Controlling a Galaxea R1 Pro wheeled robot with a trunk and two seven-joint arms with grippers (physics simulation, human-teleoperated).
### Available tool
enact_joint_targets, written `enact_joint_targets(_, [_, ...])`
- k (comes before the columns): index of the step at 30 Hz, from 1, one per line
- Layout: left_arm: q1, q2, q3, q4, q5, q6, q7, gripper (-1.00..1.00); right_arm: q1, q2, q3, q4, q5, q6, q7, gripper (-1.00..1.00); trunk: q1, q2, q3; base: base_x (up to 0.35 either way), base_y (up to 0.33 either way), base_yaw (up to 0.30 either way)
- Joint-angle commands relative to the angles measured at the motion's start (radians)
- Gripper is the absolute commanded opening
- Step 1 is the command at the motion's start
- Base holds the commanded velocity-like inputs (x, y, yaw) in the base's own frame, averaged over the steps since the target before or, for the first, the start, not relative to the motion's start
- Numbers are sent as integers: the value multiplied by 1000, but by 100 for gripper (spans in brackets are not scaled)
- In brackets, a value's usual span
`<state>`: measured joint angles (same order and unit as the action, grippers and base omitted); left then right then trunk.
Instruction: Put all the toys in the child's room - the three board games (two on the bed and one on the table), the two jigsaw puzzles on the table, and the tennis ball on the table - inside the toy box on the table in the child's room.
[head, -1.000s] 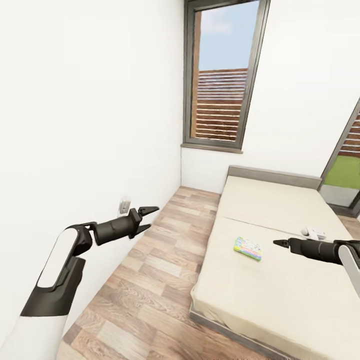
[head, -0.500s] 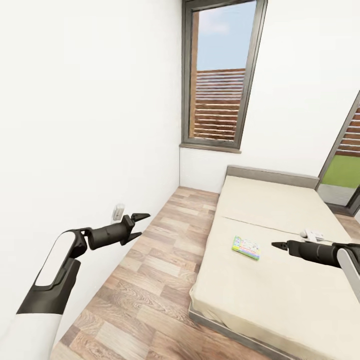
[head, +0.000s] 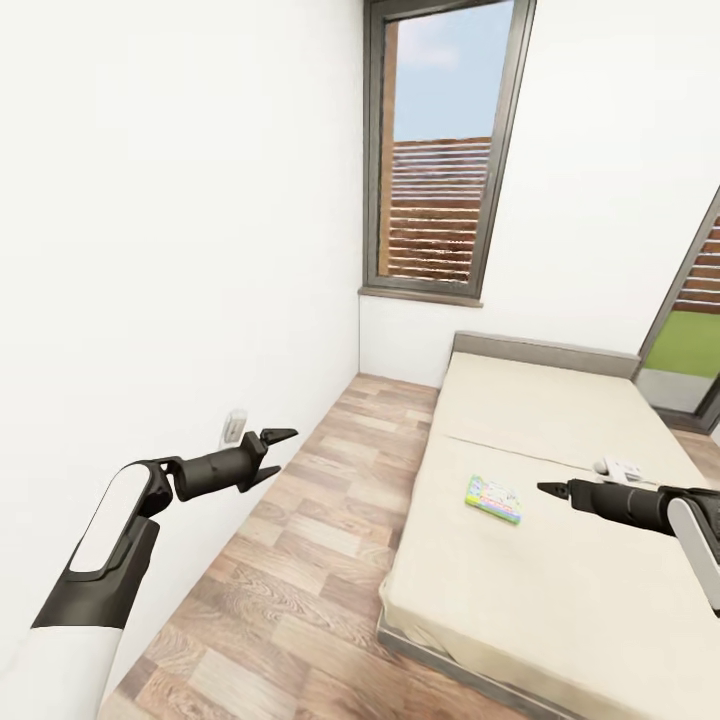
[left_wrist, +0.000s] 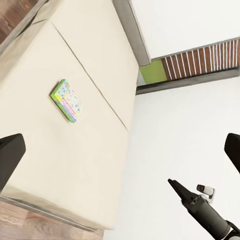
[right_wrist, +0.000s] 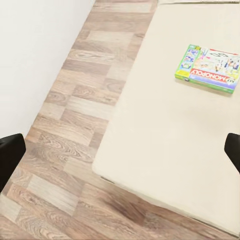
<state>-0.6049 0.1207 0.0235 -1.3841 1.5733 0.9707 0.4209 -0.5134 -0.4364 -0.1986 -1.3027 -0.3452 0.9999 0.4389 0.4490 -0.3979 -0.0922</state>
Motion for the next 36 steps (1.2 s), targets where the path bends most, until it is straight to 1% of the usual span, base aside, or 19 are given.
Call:
enact_joint_targets(1, [-1,0,0,-3,10,2,9,100,-1,1,-2,-4,8,4,9,100,1,-2,-2,215,0,-1])
enact_joint_targets(10, [-1,-2,-5,-13,9,3,2,100,-1,4,-3,-18,7,6,9,100,1,-2,-1,254,0,-20])
enact_joint_targets(14, [-1,-3,-6,-16,8,3,1,100,-1,5,-4,-20,7,6,9,100,1,-2,0,156,0,-66])
enact_joint_targets(17, [-1,-4,-7,-17,8,3,0,100,0,5,-4,-22,6,11,9,100,1,-2,2,64,0,-89])
enact_joint_targets(18, [-1,-4,-8,-17,8,3,0,100,-1,5,-4,-25,6,40,9,100,1,-2,2,26,0,-156])
enact_joint_targets(20, [-1,-4,-8,-18,8,3,0,100,-1,5,-4,-27,6,47,9,100,1,-2,4,23,0,-165])
enact_joint_targets(30, [-1,-3,-7,-18,8,3,-2,100,-2,5,-4,-37,7,47,9,100,1,-2,11,6,0,-221])
enact_joint_targets(36, [-1,-3,-5,-18,9,3,-2,100,-2,5,-4,-38,8,47,9,100,1,-2,13,18,0,-109])
